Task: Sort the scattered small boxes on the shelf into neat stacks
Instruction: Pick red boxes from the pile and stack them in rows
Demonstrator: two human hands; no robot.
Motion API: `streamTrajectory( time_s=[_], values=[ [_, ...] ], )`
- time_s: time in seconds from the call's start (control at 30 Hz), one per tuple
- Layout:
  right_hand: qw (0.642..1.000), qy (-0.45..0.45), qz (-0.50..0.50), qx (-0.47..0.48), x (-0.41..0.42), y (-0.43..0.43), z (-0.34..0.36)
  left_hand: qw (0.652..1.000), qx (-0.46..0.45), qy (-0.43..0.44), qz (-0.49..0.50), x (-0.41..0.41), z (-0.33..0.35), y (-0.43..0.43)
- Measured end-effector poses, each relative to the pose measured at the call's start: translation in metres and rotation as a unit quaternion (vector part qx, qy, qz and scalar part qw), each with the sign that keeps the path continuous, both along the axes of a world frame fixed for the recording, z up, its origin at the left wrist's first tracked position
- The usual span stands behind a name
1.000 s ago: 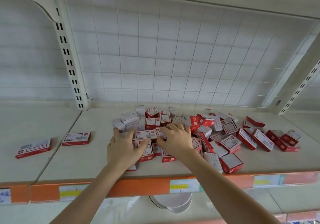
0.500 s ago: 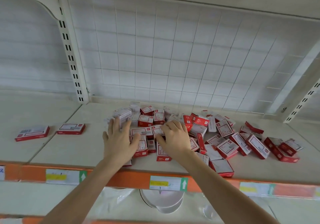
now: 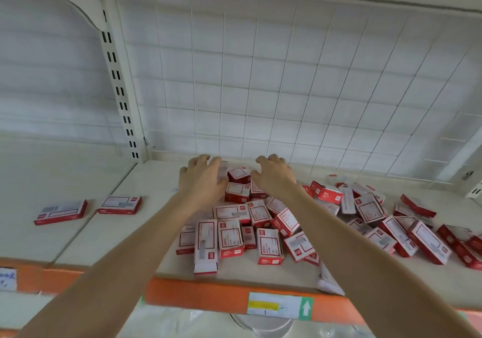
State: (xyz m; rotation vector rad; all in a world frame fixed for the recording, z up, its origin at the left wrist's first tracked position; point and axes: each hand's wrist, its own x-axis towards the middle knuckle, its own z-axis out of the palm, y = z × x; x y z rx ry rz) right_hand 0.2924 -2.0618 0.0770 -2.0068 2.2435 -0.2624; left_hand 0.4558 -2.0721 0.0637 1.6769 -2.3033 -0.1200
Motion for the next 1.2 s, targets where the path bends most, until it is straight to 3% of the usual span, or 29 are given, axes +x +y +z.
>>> streamTrajectory(
  time_s=[0.2, 0.4, 0.7, 1.2],
  values=[
    [0.997, -0.012, -0.051, 0.057, 0.005, -0.03, -0.014, 0.996, 0.062, -0.055, 0.025, 0.019, -0.009, -0.028],
    [0.987, 0.051, -0.058, 0.141, 0.014, -0.051, -0.024, 0.988, 0.149, 0.019, -0.026, 0.033, -0.03, -0.044],
    [0.985, 0.042, -0.08, 0.147, 0.004, -0.041, -0.021, 0.989, 0.072, 0.053, -0.116, 0.014, -0.032, -0.035],
    [0.983, 0.028, -0.113, 0.144, -0.027, -0.019, -0.019, 0.98, 0.089, 0.014, -0.179, -0.01, -0.023, -0.03]
  ],
)
